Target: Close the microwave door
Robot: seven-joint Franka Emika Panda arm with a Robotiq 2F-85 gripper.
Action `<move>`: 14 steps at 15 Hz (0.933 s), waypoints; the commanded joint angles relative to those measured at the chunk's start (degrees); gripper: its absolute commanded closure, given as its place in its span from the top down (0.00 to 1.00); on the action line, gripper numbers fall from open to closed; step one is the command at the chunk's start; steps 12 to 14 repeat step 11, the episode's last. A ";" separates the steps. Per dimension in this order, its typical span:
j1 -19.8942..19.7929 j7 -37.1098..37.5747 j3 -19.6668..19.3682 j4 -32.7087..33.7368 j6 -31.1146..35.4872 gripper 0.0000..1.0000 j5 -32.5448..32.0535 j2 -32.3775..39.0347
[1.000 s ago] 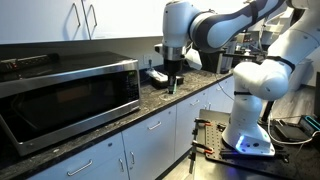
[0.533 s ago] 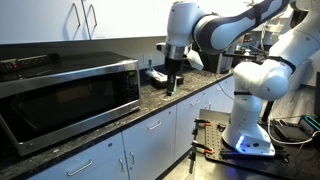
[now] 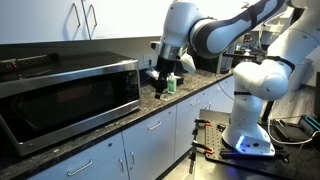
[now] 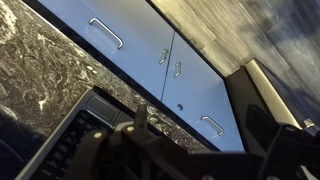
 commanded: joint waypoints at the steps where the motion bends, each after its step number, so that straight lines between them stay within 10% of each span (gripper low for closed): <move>1: -1.27 5.23 2.92 2.20 2.54 1.00 3.19 4.74; 8: -2.32 20.67 9.36 6.01 1.05 1.00 5.99 8.58; 14: -1.81 19.36 9.08 4.46 1.84 1.00 5.24 7.28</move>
